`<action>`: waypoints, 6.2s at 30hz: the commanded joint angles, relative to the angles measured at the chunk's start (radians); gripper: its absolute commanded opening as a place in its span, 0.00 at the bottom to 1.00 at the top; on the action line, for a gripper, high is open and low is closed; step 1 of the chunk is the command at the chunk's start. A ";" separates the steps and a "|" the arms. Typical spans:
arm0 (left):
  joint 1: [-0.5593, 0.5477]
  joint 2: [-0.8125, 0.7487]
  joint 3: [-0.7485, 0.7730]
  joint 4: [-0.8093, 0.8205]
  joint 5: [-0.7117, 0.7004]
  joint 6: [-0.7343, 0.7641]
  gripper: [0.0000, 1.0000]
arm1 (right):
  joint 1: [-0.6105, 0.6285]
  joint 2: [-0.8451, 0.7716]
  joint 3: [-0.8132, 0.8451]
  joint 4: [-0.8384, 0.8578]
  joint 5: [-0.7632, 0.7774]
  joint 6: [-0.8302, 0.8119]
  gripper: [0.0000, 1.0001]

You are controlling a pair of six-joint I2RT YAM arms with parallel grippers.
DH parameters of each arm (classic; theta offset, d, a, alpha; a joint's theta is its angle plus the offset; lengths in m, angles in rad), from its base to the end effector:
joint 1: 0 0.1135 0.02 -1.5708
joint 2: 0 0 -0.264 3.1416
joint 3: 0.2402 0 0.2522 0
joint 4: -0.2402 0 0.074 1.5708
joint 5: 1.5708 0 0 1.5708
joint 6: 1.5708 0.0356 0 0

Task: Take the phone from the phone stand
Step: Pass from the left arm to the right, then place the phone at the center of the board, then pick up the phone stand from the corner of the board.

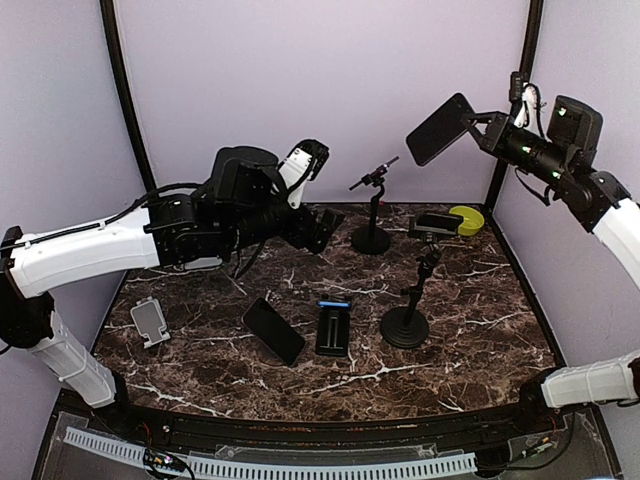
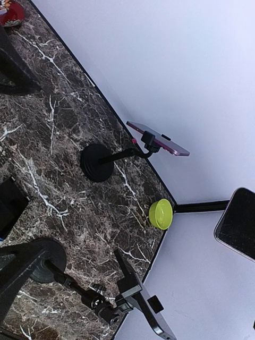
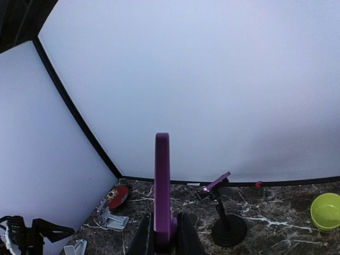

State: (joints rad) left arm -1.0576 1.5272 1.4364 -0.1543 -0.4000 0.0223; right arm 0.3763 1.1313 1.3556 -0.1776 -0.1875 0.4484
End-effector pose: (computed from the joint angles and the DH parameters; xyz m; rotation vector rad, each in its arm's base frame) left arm 0.1896 -0.3081 0.3889 0.6772 1.6807 -0.3761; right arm 0.2226 0.0951 0.4705 -0.0981 1.5762 0.7954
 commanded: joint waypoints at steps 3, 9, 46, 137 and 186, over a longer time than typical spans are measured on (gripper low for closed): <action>-0.002 -0.045 -0.025 0.045 -0.008 -0.012 0.99 | -0.135 -0.056 -0.093 0.052 0.032 0.018 0.00; 0.001 -0.060 -0.049 0.053 -0.044 -0.021 0.99 | -0.319 -0.095 -0.193 0.035 -0.021 0.075 0.00; 0.176 -0.189 -0.268 0.055 0.084 -0.257 0.99 | -0.532 0.277 -0.746 0.686 -0.484 0.395 0.00; 0.947 -0.417 -0.736 -0.563 0.147 -0.789 0.99 | -0.445 0.340 -0.583 0.262 -0.151 0.314 0.99; 0.807 -0.422 -0.518 -0.506 0.284 -0.434 0.51 | -0.263 0.059 -0.339 0.164 -0.363 -0.056 0.96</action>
State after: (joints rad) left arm -0.1932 1.1107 0.8387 -0.6098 -0.1539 -0.5095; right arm 0.0696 1.2243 0.9539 -0.0132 -0.5331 0.4583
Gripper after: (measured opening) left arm 0.697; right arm 0.964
